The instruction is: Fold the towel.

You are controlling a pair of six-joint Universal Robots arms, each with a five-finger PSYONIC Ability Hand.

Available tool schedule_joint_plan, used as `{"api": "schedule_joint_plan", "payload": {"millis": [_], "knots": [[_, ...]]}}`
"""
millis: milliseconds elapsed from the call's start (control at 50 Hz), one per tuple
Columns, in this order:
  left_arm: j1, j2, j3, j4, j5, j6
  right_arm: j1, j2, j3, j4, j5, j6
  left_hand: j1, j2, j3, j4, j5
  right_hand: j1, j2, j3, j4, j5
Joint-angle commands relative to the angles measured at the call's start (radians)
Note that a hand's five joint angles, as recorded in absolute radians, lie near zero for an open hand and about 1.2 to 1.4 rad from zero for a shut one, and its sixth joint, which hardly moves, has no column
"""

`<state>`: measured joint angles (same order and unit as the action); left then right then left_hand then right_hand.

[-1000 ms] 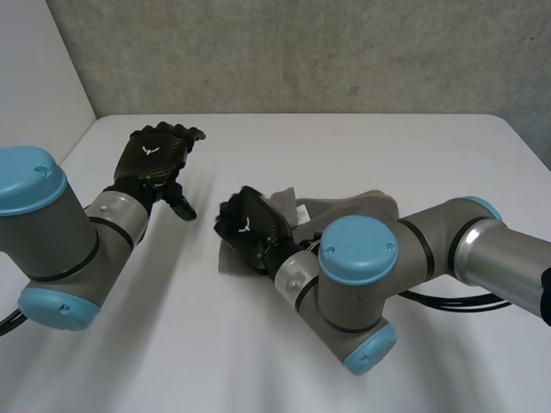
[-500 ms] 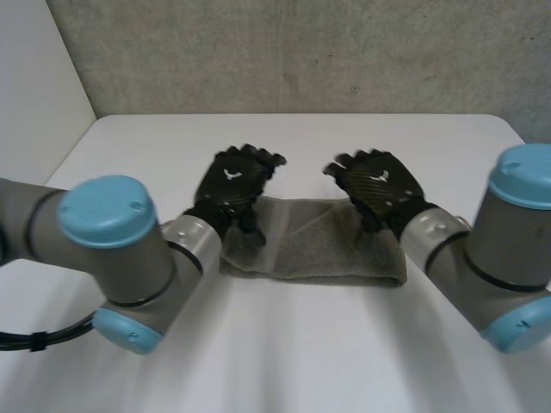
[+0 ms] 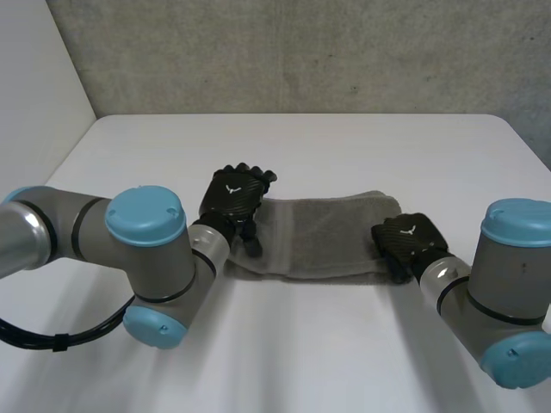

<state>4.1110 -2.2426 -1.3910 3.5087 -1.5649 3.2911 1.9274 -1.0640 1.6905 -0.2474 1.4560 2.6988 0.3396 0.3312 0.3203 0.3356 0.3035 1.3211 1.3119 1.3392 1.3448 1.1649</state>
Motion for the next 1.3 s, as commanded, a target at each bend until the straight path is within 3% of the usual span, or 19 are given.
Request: {"api": "schedule_joint_plan", "payload": {"millis": [20,60,100,220,260,420,540,620,640,660,680,700,720,740,900,1060,1160,1300], "knots": [[0.002,0.116,-0.054,-0.025,0.003,-0.005,0.025,-0.028,-0.045,-0.026,0.126,-0.295,-0.07,-0.062,-0.051,-0.066,-0.209,0.075,0.084,0.057,0.051,0.057],[0.002,0.136,-0.062,-0.025,0.002,-0.004,0.053,-0.036,-0.06,-0.029,0.126,-0.366,-0.073,-0.065,-0.054,-0.069,-0.212,0.075,0.084,0.057,0.051,0.057],[0.003,0.155,-0.069,-0.025,0.0,-0.004,0.16,-0.03,-0.116,-0.047,0.116,-0.472,-0.076,-0.068,-0.057,-0.072,-0.215,0.075,0.084,0.057,0.051,0.057],[0.07,0.262,-0.112,-0.024,-0.004,-0.004,0.329,0.036,-0.199,-0.144,0.086,-0.591,-0.082,-0.074,-0.063,-0.078,-0.221,0.075,0.084,0.057,0.051,0.057],[0.1,0.288,-0.125,-0.024,-0.004,-0.005,0.407,0.099,-0.23,-0.214,0.022,-0.677,-0.082,-0.074,-0.063,-0.078,-0.221,0.075,0.084,0.057,0.051,0.057],[0.212,0.374,-0.168,-0.022,-0.003,-0.01,0.507,0.24,-0.272,-0.244,-0.16,-0.795,-0.082,-0.074,-0.063,-0.078,-0.221,0.075,0.084,0.057,0.051,0.057],[0.252,0.391,-0.192,-0.022,0.0,-0.018,0.512,0.248,-0.272,-0.24,-0.187,-0.772,-0.082,-0.074,-0.063,-0.078,-0.221,0.075,0.084,0.057,0.051,0.057],[0.252,0.39,-0.195,-0.024,0.005,-0.03,0.507,0.236,-0.259,-0.24,-0.186,-0.653,-0.082,-0.074,-0.063,-0.078,-0.221,0.075,0.084,0.057,0.051,0.057],[0.25,0.387,-0.195,-0.022,0.008,-0.041,0.501,0.22,-0.25,-0.239,-0.186,-0.595,-0.082,-0.074,-0.063,-0.078,-0.221,-0.18,-0.17,-0.198,-0.203,-0.198],[0.246,0.383,-0.194,-0.022,0.009,-0.053,0.501,0.22,-0.25,-0.239,-0.186,-0.594,-0.079,-0.071,-0.06,-0.075,-0.218,-0.182,-0.173,-0.2,-0.206,-0.2],[0.245,0.383,-0.194,-0.022,0.009,-0.053,0.492,0.187,-0.239,-0.239,-0.181,-0.535,-0.079,-0.071,-0.06,-0.075,-0.218,-0.682,-0.673,-0.7,-0.706,-0.7],[0.241,0.379,-0.191,-0.02,0.011,-0.068,0.492,0.187,-0.239,-0.239,-0.181,-0.534,-0.079,-0.071,-0.06,-0.075,-0.218,-0.687,-0.678,-0.705,-0.711,-0.705],[0.236,0.376,-0.186,-0.019,0.011,-0.083,0.47,0.149,-0.224,-0.24,-0.177,-0.472,-0.079,-0.071,-0.06,-0.075,-0.218,-1.05,-1.041,-1.069,-1.074,-1.069],[0.236,0.376,-0.186,-0.019,0.011,-0.084,0.435,0.109,-0.204,-0.24,-0.171,-0.409,-0.079,-0.071,-0.06,-0.075,-0.218,-1.147,-1.137,-1.165,-1.17,-1.165],[0.207,0.348,-0.155,0.003,0.014,-0.182,0.323,-0.056,-0.112,-0.213,-0.123,-0.093,-0.079,-0.071,-0.06,-0.075,-0.218,-1.147,-1.137,-1.165,-1.17,-1.165],[0.114,0.241,-0.112,0.001,0.009,-0.219,0.199,-0.083,-0.136,-0.047,-0.074,0.179,-0.073,-0.065,-0.054,-0.069,-0.212,-1.147,-1.137,-1.165,-1.17,-1.165],[0.051,0.143,-0.114,-0.005,0.012,-0.208,0.177,-0.022,-0.208,0.031,-0.078,0.263,-0.076,-0.068,-0.057,-0.072,-0.215,-1.147,-1.137,-1.165,-1.17,-1.165],[0.031,0.057,-0.103,-0.007,0.008,-0.167,0.186,0.127,-0.316,0.111,-0.08,0.285,-0.073,-0.065,-0.054,-0.069,-0.212,-1.147,-1.137,-1.165,-1.17,-1.165]]}}
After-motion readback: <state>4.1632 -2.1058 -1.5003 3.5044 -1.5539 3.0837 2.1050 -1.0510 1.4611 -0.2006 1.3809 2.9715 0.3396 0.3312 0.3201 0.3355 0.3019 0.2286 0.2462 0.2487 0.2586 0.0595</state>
